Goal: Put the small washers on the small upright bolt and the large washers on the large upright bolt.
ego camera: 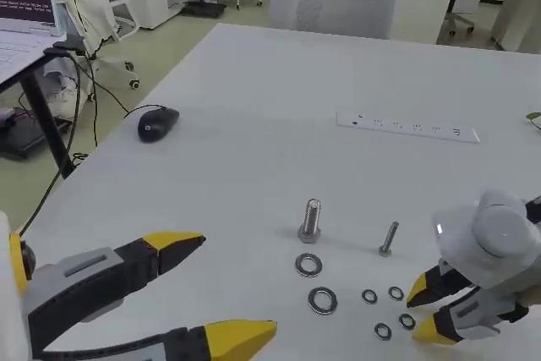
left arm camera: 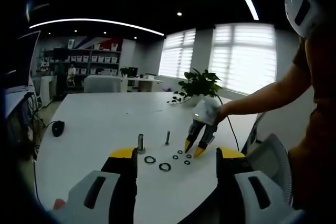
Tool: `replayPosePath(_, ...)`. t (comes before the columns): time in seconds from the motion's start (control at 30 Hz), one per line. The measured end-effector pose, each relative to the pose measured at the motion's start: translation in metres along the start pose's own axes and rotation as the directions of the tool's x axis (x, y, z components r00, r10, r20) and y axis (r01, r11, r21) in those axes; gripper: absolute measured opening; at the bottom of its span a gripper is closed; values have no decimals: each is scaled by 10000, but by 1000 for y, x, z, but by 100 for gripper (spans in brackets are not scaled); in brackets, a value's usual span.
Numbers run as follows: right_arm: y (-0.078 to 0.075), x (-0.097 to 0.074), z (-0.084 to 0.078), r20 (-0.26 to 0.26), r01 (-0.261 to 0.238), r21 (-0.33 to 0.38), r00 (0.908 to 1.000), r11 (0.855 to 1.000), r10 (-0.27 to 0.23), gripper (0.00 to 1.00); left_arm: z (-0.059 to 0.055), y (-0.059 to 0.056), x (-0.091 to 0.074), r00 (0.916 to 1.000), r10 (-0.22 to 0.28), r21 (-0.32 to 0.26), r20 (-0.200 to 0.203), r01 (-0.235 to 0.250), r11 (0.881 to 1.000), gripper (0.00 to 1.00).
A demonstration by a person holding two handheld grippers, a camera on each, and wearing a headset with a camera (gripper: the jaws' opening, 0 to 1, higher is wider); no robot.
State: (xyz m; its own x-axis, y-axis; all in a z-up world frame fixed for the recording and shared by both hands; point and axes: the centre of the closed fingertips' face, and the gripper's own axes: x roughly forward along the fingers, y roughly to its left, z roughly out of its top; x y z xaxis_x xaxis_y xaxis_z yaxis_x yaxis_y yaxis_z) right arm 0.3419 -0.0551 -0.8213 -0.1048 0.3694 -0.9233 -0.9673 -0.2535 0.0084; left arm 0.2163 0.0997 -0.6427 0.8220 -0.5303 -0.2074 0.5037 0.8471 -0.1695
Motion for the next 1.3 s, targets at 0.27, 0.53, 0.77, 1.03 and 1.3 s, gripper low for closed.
replayPosePath(0.27, -2, 4, 1, -355, -310, -337, 9989, 9990, 298, 24, 3, 1, -1, 10000, 45, 23, 81, -45, 10000, 60)
replayPosePath(0.53, -3, 4, -1, -713, -261, -848, 9973, 9961, 201, 21, 3, 2, -1, 9999, 48, 14, 144, -48, 10000, 60)
replayPosePath(0.77, 1, 4, 1, -802, -262, -1001, 9966, 9946, 182, 19, 1, 4, 0, 9999, 31, -43, 154, -31, 10000, 60)
replayPosePath(1.03, 2, 5, 2, -787, -194, -923, 9968, 9955, 121, 17, 0, 5, 1, 9998, 10, -63, 182, -9, 10000, 60)
replayPosePath(1.3, 3, 5, 3, -893, -161, -1216, 9960, 9925, 53, 16, 0, 4, -1, 9998, 4, -61, 202, -3, 10000, 60)
